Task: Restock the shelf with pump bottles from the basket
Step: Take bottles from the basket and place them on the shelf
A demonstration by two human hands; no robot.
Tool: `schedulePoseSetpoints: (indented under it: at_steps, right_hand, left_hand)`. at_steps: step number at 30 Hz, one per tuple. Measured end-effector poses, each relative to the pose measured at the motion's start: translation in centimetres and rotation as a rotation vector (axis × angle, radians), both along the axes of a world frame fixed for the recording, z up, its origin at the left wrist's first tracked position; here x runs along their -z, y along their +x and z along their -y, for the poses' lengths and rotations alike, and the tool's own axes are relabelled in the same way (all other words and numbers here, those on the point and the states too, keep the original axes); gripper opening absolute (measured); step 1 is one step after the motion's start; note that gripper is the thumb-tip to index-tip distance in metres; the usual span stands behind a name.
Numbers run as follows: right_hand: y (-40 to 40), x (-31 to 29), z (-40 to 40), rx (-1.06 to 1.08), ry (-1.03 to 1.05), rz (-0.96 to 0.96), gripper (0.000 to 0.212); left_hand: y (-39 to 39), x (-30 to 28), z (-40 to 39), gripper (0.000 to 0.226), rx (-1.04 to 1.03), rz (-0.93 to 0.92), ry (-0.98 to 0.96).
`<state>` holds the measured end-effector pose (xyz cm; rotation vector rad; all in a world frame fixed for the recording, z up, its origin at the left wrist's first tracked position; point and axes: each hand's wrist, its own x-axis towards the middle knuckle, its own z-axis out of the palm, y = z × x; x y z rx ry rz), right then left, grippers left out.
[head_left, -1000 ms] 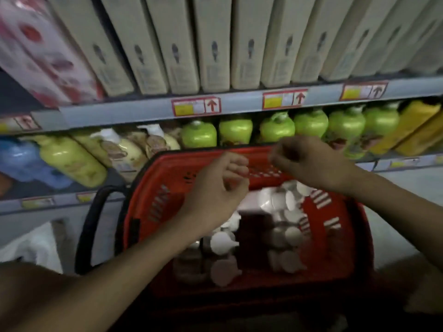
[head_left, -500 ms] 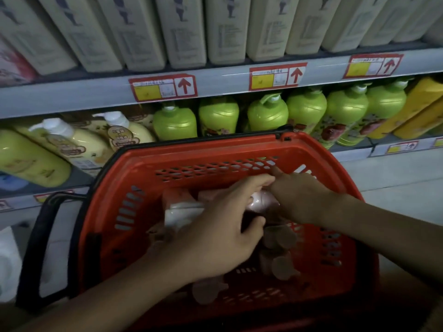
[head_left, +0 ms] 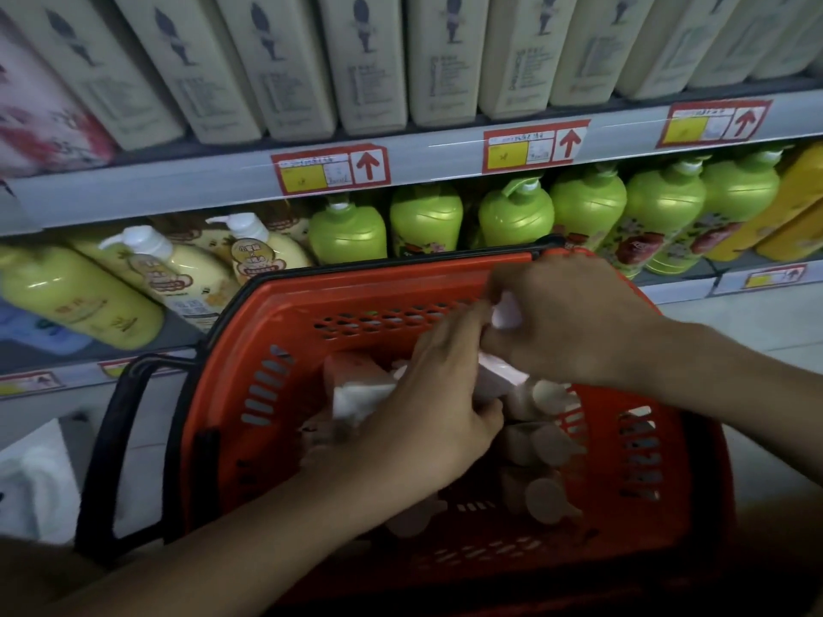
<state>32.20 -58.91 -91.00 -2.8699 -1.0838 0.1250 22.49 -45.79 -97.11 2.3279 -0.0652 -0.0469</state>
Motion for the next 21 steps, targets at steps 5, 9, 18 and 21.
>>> schedulePoseSetpoints:
  at_steps: [5,9,18,21]
  right_hand:
    - [0.6,-4.3,0.2,0.272,0.106,-0.147,0.055]
    - [-0.5,-6.3,0.3,0.316,0.207,-0.259,0.052]
    - [2.1,-6.3,3.1,0.329,0.864,-0.675,0.054]
    - [0.2,-4.3,2.1,0.165,0.661,-0.977,0.056]
  left_hand:
    - [-0.1,-0.4,0.5,0.105,-0.120,-0.059,-0.085]
    - [-0.2,-1.2,2.4,0.078,-0.193,0.043,-0.218]
    - [2.1,-7.2,-1.8,0.076,-0.421,-0.241,-0.983]
    - [2.2,-9.6,-3.7,0.054,-0.264,-0.257,-1.205]
